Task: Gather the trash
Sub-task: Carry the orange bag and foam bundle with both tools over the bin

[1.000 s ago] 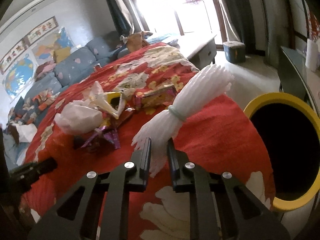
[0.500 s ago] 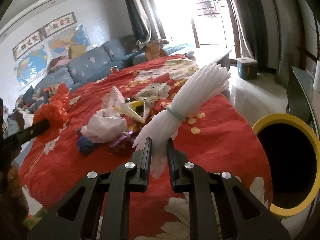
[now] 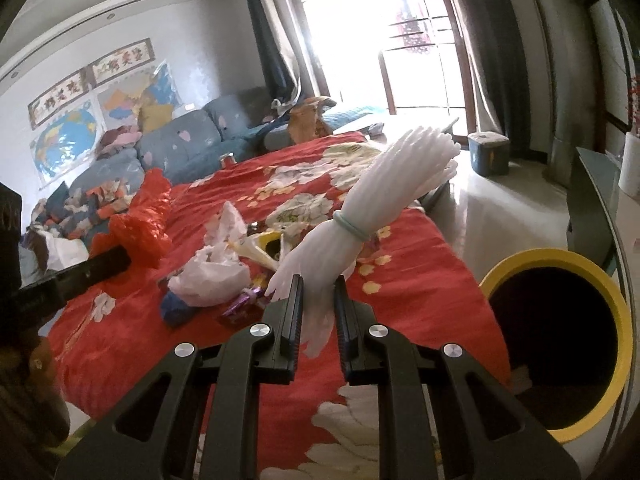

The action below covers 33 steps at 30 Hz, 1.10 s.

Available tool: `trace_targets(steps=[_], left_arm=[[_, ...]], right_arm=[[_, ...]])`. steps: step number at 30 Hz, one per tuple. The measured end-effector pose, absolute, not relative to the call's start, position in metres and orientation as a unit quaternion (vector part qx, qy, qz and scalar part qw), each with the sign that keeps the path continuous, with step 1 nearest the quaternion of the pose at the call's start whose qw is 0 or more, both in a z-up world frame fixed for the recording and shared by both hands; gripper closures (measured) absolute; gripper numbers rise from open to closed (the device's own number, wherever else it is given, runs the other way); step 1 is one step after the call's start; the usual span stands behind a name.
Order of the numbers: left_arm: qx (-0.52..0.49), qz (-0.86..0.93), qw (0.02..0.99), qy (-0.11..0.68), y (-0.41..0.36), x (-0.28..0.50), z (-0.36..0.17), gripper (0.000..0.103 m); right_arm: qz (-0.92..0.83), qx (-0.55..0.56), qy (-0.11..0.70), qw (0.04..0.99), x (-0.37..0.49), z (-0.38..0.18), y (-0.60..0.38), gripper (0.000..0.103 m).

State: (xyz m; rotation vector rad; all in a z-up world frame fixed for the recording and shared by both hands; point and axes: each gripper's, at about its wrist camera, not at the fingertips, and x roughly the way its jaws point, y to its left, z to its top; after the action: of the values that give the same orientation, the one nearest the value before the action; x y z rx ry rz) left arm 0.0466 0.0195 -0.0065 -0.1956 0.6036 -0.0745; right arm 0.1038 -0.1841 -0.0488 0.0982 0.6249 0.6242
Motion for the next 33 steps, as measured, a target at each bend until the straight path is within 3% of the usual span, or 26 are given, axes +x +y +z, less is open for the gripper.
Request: trace_targets(steps=[33], left_arm=[[-0.058, -0.125, 0.942, 0.307, -0.077, 0.115, 0.0, 0.091]], right_arm=[[0.182, 0.119, 0.301, 0.928, 0.145, -0.054, -0.288, 0.088]])
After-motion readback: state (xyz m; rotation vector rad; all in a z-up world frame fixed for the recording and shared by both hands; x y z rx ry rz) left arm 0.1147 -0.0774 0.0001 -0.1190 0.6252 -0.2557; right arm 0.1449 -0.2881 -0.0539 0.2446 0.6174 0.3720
